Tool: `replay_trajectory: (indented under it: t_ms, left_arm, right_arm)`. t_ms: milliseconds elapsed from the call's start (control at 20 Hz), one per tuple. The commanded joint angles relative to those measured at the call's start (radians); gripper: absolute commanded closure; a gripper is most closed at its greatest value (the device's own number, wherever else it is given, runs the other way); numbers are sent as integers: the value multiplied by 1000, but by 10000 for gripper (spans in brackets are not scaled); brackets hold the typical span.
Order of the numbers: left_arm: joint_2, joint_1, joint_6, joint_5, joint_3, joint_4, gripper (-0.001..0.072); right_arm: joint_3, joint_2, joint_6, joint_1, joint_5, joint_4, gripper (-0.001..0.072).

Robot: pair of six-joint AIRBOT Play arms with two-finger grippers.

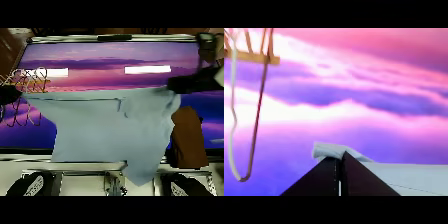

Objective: Fold the shirts.

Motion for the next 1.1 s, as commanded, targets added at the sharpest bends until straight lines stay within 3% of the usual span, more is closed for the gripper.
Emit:
replay_trajectory:
  t_ms: [0, 250, 400, 600, 750, 900, 950, 1050]
  left_arm:
    - [-277, -89, 0, 271, -35, -55, 672]
    - [-583, -111, -38, 545, 77, -138, 672]
    - [-668, -116, -38, 586, 90, -173, 672]
    - [-707, -130, -36, 501, 90, -173, 672]
    - [-649, -102, 74, 260, 90, -167, 672]
    - [-617, -85, 90, -58, 86, -46, 672]
    - [-617, -86, 90, -125, 72, -23, 673]
    - [-617, -88, 88, -128, 14, -34, 672]
  right_arm:
    - [-43, -262, 10, 0, -404, 115, 649]
    - [3, -502, 7, 0, -830, 159, 649]
    - [3, -571, 11, 0, -859, 160, 649]
    - [3, -604, -3, -1, -669, 141, 649]
    - [3, -525, -58, -21, -409, 66, 649]
    - [3, -459, -72, -45, -76, 18, 649]
    - [2, -456, -72, -50, 18, 23, 649]
    - [-35, -456, -73, -47, 60, 49, 649]
